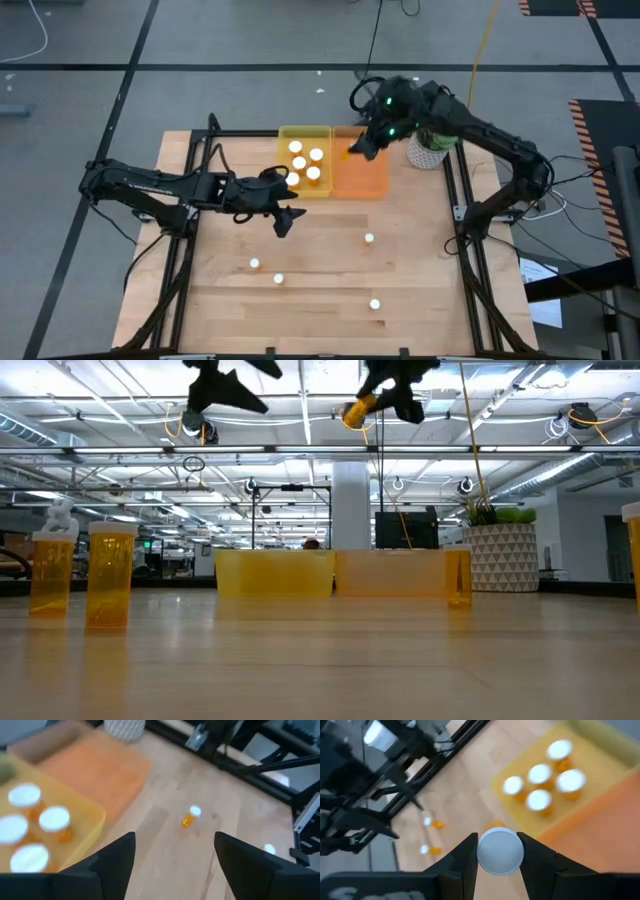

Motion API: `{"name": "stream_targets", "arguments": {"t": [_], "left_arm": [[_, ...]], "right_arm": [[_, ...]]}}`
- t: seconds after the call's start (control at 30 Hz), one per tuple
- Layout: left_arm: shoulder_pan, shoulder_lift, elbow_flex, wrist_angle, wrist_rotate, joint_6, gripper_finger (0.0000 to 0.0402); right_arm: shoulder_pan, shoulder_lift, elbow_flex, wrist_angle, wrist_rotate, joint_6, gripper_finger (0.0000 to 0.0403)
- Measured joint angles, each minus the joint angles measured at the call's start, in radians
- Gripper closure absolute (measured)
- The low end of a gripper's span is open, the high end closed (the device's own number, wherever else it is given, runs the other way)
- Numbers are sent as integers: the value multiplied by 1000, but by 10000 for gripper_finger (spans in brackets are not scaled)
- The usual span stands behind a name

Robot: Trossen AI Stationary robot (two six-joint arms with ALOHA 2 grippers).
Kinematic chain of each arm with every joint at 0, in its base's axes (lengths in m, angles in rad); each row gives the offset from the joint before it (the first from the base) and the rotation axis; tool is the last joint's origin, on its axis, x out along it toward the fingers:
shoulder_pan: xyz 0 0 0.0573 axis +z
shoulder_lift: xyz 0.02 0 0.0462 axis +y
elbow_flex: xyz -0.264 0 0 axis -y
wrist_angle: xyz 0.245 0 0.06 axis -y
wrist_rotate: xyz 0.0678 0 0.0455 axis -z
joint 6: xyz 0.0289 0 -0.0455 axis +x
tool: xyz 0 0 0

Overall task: Pick and place medicine bottles into bin by pill shape (circle, oval)
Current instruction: Put the small orange tablet bottle into the orange bin

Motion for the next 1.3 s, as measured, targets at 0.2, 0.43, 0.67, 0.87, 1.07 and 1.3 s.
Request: {"name": "stream_targets", "arguments": {"t": [0.2,0.43,0.67,0.87,1.07,1.3], "left_arm": [[0,2,0,-92,-1,-126,145],[0,2,0,-127,0,-204,153],[0,2,0,-132,0,-230,153],[0,2,0,-134,0,-228,154],[0,2,0,-146,-2,-232,153],[3,2,0,-149,-19,-234,153]], "right_arm": [[-170,9,0,-60,-29,-220,286],[-296,88,0,-114,3,-450,286],[-342,220,0,-116,146,-606,286],[-355,312,0,-88,263,-674,286],[-355,392,0,-48,265,-688,286],[-354,461,0,-44,293,-681,286]]}}
